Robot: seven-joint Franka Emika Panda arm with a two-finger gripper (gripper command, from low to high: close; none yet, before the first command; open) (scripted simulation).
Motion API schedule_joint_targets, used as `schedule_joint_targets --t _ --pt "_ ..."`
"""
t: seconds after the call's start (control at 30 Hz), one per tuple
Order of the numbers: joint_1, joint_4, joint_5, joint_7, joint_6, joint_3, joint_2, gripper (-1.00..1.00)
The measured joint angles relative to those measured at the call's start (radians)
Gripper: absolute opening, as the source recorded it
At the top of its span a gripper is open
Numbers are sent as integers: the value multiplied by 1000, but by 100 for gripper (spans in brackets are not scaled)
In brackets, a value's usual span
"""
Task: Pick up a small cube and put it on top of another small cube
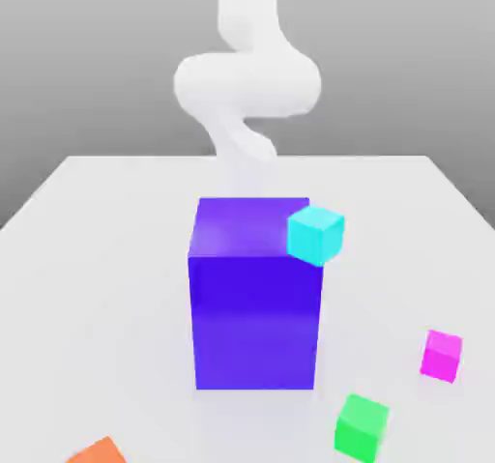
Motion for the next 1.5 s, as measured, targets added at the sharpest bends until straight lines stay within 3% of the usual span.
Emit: schedule_joint_targets --t 0.4,0.63,0.8,0.97,1.17,1.2,1.5 --pt "276 -106 174 -290 163 -3 378 0" --pt "378 -168 204 -406 263 62 589 0" --pt "466 -216 143 -429 344 105 733 0" --pt "527 -265 -21 -380 424 101 869 0" --pt "576 -243 -111 -332 579 58 1070 0" --pt "578 -238 -113 -330 600 55 1097 -100" --pt "573 -248 -112 -332 558 62 1045 -100"
